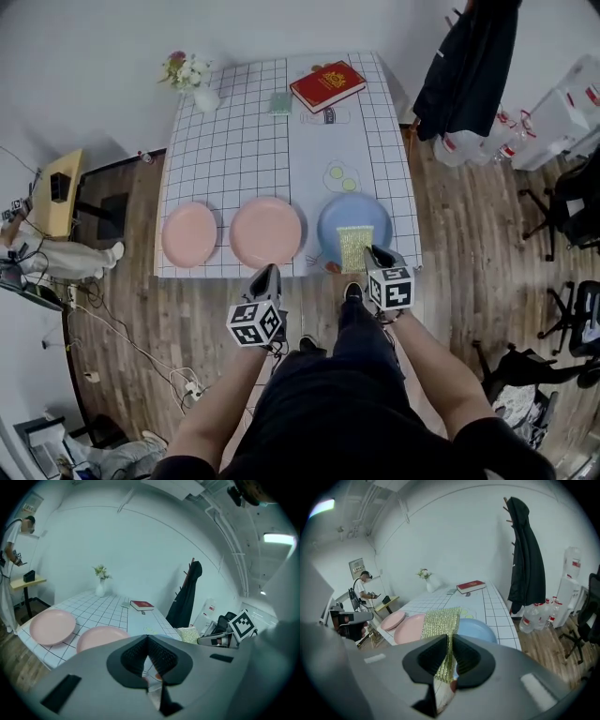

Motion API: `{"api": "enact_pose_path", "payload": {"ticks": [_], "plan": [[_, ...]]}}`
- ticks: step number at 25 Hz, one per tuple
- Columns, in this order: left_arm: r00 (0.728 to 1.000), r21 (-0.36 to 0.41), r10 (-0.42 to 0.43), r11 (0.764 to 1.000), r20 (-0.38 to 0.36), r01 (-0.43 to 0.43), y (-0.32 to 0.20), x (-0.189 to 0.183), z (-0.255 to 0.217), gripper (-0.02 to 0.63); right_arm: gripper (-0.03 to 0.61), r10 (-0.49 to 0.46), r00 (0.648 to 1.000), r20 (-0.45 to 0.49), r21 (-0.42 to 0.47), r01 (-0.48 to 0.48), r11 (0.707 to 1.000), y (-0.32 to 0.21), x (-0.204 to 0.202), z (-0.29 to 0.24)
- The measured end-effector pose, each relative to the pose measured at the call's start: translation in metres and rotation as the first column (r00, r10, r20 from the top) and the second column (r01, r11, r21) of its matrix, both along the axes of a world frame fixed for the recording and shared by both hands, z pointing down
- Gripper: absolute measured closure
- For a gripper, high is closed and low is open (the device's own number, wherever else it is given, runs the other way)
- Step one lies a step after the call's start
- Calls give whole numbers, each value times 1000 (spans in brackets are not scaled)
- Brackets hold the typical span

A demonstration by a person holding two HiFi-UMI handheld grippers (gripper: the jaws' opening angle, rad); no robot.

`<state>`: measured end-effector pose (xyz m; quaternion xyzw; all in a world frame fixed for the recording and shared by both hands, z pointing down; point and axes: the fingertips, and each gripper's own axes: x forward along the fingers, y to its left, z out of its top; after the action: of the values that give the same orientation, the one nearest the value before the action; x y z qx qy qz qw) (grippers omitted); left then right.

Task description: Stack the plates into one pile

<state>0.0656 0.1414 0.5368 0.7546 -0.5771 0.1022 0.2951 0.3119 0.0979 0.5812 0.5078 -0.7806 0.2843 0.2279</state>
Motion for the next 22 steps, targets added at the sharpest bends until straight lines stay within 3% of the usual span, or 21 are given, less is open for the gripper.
{"api": "enact_pose_path", "payload": {"ticks": [5, 9, 15, 22], "plan": [[1000, 51, -1, 999, -3, 1, 38, -39, -22, 618, 526, 37, 999, -13, 91, -36, 995, 47, -15, -39], [1000, 135, 17, 991, 13, -19, 64, -55, -51, 618, 526, 92, 996, -15, 146, -89, 985, 88, -15, -65], [993, 299, 90, 948, 79, -110, 90, -46, -100, 618, 526, 157, 988, -6, 197, -152, 968, 136, -6, -96], [993, 384, 87, 917, 81, -111, 93, -27, -132, 618, 526, 171, 985, 31, 237, -174, 956, 158, 6, -122]]}}
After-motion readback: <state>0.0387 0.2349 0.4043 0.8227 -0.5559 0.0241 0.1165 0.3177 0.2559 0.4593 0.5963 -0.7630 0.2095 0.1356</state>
